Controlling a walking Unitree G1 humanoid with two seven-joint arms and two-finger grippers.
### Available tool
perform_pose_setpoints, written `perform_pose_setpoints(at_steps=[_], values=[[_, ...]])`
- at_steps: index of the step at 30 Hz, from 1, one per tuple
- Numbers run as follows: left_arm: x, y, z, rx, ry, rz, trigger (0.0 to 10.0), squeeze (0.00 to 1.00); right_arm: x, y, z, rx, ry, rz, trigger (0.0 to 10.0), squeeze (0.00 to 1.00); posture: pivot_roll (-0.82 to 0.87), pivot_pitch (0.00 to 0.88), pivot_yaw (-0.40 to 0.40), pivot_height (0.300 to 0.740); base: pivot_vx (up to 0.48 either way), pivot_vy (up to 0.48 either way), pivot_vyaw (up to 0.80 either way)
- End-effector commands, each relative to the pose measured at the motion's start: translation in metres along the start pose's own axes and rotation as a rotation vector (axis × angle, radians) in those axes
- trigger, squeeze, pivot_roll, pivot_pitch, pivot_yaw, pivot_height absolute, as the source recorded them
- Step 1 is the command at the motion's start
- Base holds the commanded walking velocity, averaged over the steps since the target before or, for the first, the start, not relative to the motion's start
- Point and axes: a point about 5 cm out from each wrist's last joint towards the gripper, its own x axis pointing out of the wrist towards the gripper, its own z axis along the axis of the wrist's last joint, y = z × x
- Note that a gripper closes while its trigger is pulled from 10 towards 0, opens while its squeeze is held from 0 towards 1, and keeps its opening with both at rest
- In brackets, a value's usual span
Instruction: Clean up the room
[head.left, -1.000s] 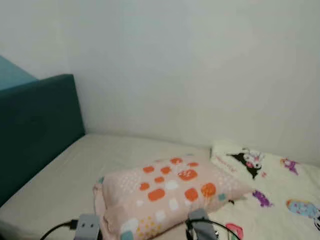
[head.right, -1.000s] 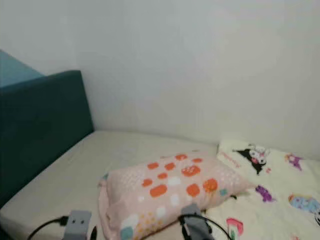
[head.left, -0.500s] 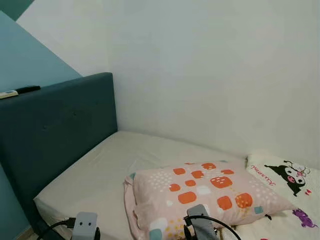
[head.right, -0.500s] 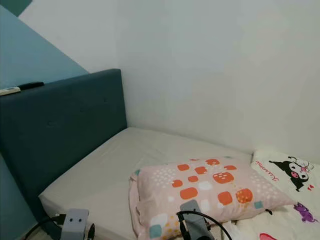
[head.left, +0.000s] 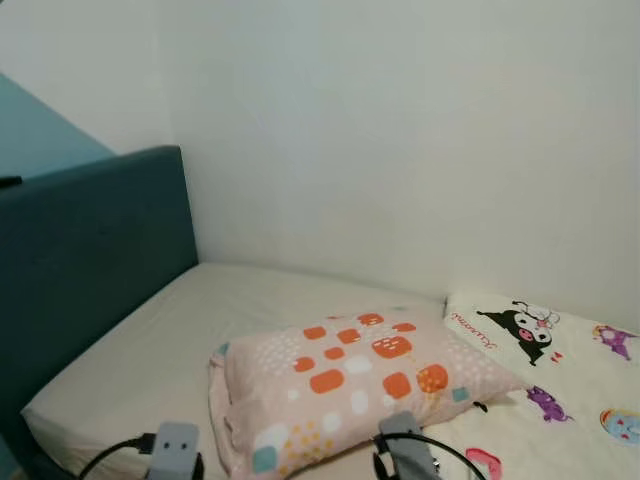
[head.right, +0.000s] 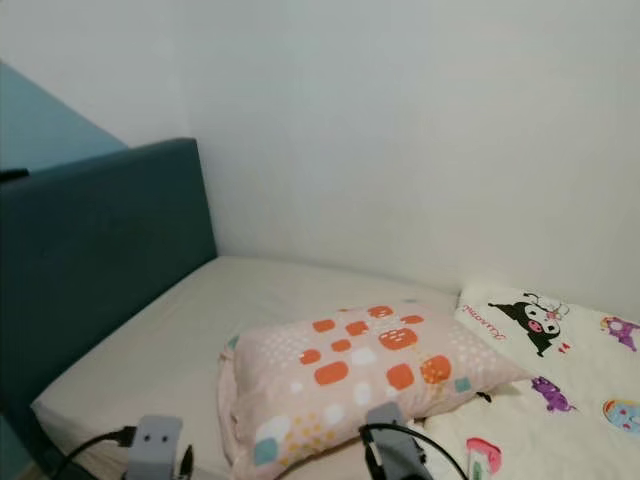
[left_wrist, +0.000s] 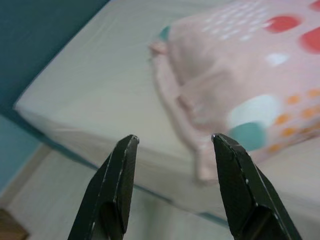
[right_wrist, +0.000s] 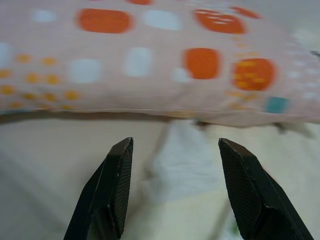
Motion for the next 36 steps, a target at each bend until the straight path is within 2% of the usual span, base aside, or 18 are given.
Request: perform_pose_setpoints(at_steps=[1,12,23,27,31,36], values=[[-0.0004,0.0017,-0.0054,0.0,0.035,0.009,10.0,0.0,-0.0009,0.0035,-0.0019,0.012,0.007,0.005,10.0,0.0,-0.04,0.029,-0.043,0.74,0.0,0.0,0.0],[0.0001,0.0021,-0.0065,-0.001,0.044,0.016,10.0,0.0,-0.001,0.002,-0.0022,0.01,0.009,0.004,10.0,0.0,-0.04,0.032,-0.046,0.74,0.0,0.0,0.0],[-0.0003,0.0019,-0.0069,0.036,0.046,0.007,10.0,0.0,-0.001,0.0018,-0.0021,0.008,0.009,0.008,10.0,0.0,-0.04,0.035,-0.049,0.74,0.0,-0.044,0.0],[-0.0016,0.0029,-0.011,-0.016,0.071,0.031,10.0,0.0,-0.0014,0.002,-0.0025,0.007,0.01,0.009,10.0,0.0,-0.04,0.034,-0.048,0.74,0.0,0.0,0.0],[-0.0015,0.0035,-0.0126,0.013,0.083,0.031,10.0,0.0,-0.0018,0.0012,-0.0032,0.005,0.011,0.008,10.0,0.0,-0.04,0.034,-0.052,0.74,0.0,0.0,0.0],[-0.0015,0.0035,-0.0128,0.008,0.083,0.036,10.0,0.0,-0.0013,0.0004,-0.0029,0.003,0.013,0.007,10.0,0.0,-0.04,0.032,-0.053,0.74,0.0,0.0,0.0]])
